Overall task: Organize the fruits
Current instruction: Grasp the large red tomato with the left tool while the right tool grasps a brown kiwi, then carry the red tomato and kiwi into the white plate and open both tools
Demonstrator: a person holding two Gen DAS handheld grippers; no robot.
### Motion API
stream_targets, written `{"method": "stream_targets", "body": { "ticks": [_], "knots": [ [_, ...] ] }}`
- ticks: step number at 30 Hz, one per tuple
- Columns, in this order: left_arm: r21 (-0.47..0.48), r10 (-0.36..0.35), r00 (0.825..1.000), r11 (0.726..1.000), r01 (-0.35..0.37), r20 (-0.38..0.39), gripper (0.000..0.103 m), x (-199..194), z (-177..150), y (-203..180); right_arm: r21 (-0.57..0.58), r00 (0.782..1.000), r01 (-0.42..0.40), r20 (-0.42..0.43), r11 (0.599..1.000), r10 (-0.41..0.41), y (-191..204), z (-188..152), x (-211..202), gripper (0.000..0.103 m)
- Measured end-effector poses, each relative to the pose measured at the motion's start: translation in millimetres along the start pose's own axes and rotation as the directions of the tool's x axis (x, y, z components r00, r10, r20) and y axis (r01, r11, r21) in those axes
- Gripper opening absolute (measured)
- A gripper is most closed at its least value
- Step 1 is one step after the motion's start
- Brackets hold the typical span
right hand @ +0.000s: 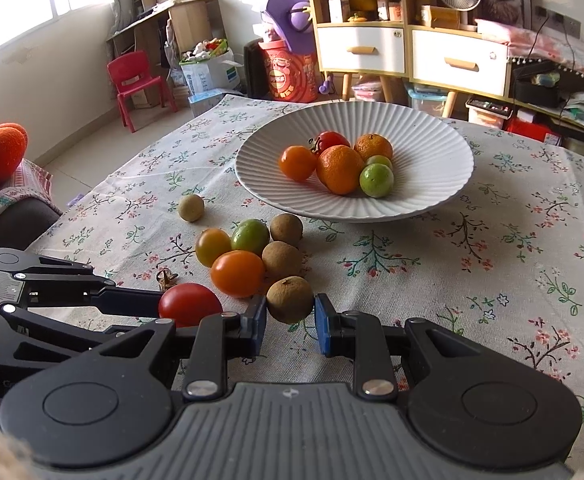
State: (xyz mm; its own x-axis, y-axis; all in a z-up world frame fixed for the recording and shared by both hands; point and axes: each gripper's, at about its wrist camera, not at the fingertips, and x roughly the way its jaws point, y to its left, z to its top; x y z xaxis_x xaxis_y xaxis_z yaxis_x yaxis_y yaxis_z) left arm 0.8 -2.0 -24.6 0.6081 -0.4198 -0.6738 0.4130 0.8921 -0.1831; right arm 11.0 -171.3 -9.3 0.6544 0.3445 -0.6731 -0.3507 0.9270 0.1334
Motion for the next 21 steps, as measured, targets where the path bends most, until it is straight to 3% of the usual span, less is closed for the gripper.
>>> {"method": "stream_targets", "body": {
  "ticks": [3, 21],
  "knots": [
    [0.003, 0.006, 1.0, 1.0, -0.006, 0.014, 0.038, 4, 0, -2, -0.004, 1.0, 0.002, -0.003, 1.0, -0.002, 2, -1, 0, 0.023],
    [-0.026, 0.02, 1.0, 0.999, -0.02, 0.008, 0.037, 4, 11, 2, -0.002, 1.0, 0.007, 0.028, 1.0, -0.007, -2, 4, -8, 0.023]
  ]
}}
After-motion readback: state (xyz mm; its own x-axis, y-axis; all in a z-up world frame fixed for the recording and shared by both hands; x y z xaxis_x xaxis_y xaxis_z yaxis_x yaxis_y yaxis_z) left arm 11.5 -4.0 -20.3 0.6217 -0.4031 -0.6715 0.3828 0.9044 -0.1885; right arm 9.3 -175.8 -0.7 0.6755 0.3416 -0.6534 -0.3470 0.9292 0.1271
